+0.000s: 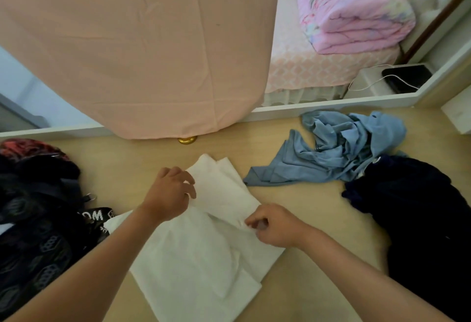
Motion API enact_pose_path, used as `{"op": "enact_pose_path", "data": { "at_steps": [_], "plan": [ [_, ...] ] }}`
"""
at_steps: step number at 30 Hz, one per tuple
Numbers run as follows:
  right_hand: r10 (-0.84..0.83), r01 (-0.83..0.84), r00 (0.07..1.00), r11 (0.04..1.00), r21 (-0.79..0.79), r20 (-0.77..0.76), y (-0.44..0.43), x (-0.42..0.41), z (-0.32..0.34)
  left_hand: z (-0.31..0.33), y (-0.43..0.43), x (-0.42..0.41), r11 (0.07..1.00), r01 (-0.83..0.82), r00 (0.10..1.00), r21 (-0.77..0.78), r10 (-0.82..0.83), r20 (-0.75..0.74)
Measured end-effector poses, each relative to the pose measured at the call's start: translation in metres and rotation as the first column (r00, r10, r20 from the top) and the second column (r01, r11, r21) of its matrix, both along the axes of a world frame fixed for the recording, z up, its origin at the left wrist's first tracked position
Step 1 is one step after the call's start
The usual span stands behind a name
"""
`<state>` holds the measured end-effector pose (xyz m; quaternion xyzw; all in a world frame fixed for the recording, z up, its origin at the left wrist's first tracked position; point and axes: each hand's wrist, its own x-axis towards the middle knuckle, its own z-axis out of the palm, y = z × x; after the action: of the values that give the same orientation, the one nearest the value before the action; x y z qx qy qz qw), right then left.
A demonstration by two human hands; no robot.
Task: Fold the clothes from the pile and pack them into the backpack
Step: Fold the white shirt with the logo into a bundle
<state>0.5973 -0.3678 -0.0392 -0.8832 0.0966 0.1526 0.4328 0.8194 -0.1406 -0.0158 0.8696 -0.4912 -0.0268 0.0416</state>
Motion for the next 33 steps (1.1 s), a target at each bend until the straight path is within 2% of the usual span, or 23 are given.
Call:
{"op": "enact_pose_path", "data": {
  "at_steps": [2,5,7,9,11,14,17,19,21,24,26,28,30,32,33],
  "plan": [
    [-0.071,0.073,0.996,0.997,-0.028,0.056,0.008,0.001,-0.003,-0.005,0.0,-0.009,0.999,-0.038,0.999,0.017,0.039,-0.035],
    [-0.148,0.203,0.961,0.951,-0.233,0.234,0.016,0.005,-0.013,-0.01,-0.025,-0.03,1.0,0.005,0.991,0.004,-0.005,-0.132],
    [-0.111,0.168,0.977,0.923,-0.347,0.18,0.018,0.002,-0.019,-0.017,-0.042,-0.041,0.993,0.019,0.975,0.116,0.007,-0.221],
    [-0.075,0.113,0.991,0.906,-0.407,0.107,0.017,-0.004,-0.024,-0.022,-0.056,-0.046,0.961,-0.019,0.974,0.277,0.08,-0.213],
    [-0.15,0.181,0.982,0.912,-0.368,0.111,0.014,-0.008,-0.024,-0.023,-0.067,-0.045,0.95,-0.153,0.968,0.271,0.199,-0.15],
    [-0.236,0.268,0.962,0.914,-0.306,0.137,0.01,-0.014,-0.022,-0.022,-0.071,-0.04,0.871,-0.418,0.884,0.258,0.455,-0.107],
    [-0.024,0.086,0.986,0.917,-0.389,0.163,0.013,-0.022,-0.023,-0.026,-0.061,-0.035,0.79,-0.515,0.827,0.332,0.56,-0.048],
    [0.096,0.0,0.978,0.886,-0.463,0.185,0.021,-0.025,-0.028,-0.029,-0.051,-0.035,0.808,-0.521,0.829,0.276,0.556,-0.059],
    [0.126,-0.001,0.967,0.873,-0.489,0.223,0.031,-0.021,-0.031,-0.028,-0.042,-0.037,0.826,-0.536,0.828,0.172,0.554,-0.083],
    [0.176,0.027,0.929,0.847,-0.532,0.327,0.048,-0.014,-0.036,-0.026,-0.03,-0.049,0.773,-0.611,0.761,0.172,0.633,-0.142],
    [0.094,0.112,0.924,0.861,-0.497,0.372,0.056,-0.012,-0.038,-0.03,-0.024,-0.054,0.722,-0.65,0.686,0.238,0.692,-0.225],
    [-0.078,0.256,0.911,0.878,-0.404,0.406,0.059,-0.011,-0.033,-0.031,-0.022,-0.052,0.722,-0.646,0.653,0.247,0.691,-0.309],
    [-0.165,0.339,0.878,0.878,-0.339,0.449,0.057,-0.009,-0.023,-0.024,-0.02,-0.051,0.721,-0.684,0.661,0.112,0.677,-0.323],
    [-0.135,0.334,0.845,0.889,-0.314,0.517,0.054,-0.008,-0.012,-0.012,-0.017,-0.052,0.671,-0.739,0.64,-0.066,0.667,-0.381],
    [-0.09,0.301,0.832,0.902,-0.309,0.548,0.054,-0.01,-0.009,-0.008,-0.013,-0.054,0.657,-0.747,0.639,-0.097,0.672,-0.373]
  ]
}}
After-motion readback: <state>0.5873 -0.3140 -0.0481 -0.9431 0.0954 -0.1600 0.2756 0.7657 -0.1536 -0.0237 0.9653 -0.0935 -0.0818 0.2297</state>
